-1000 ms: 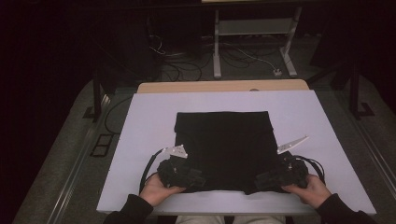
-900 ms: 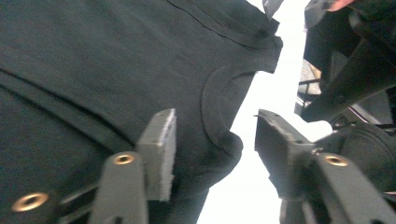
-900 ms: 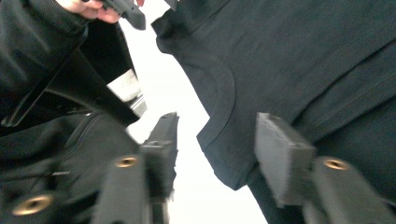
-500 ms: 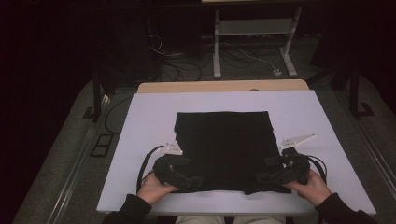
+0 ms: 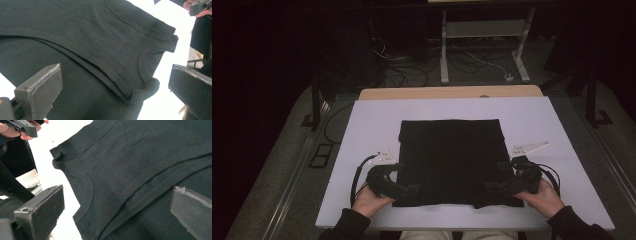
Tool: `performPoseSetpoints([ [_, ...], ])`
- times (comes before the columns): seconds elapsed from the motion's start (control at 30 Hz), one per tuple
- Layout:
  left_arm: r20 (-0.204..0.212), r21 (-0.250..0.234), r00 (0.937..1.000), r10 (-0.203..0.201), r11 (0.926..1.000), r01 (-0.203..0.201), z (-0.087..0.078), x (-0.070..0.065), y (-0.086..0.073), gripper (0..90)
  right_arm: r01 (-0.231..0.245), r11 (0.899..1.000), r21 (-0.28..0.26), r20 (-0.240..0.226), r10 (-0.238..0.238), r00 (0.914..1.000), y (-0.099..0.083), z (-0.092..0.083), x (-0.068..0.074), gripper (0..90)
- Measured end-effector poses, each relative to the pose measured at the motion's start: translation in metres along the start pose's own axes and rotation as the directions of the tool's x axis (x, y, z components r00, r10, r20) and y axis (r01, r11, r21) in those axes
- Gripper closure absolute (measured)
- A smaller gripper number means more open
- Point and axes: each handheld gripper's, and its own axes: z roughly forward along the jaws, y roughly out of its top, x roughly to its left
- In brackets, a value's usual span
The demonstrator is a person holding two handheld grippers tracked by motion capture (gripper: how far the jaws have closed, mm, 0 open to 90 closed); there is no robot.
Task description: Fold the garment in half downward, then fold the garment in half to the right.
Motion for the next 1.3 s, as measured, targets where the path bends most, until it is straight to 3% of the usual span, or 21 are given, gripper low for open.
performPoseSetpoints([
  [0.13,-0.015,-0.011,0.9999,-0.002,0.9999,0.002,-0.005,0.002,-0.003,0.0,0.008,1.0,-0.027,0.036,-0.007,0.9993,0.012,-0.001,0.0,0.0],
  [0.57,-0.084,-0.03,0.9964,-0.007,0.9995,0.005,-0.023,0.008,-0.016,0.0,0.046,0.996,-0.079,0.065,-0.041,0.997,0.059,0.012,-0.008,0.0],
  [0.9,-0.116,-0.038,0.9932,-0.014,0.9992,0.009,-0.032,0.012,-0.024,0.0,0.08,0.992,-0.093,0.083,-0.073,0.9939,0.098,0.031,-0.01,0.0],
  [1.3,-0.129,-0.001,0.9916,-0.005,1.0,0.005,-0.038,0.015,-0.035,0.0,0.129,0.988,-0.081,0.097,-0.121,0.9879,0.14,0.055,-0.01,0.0],
])
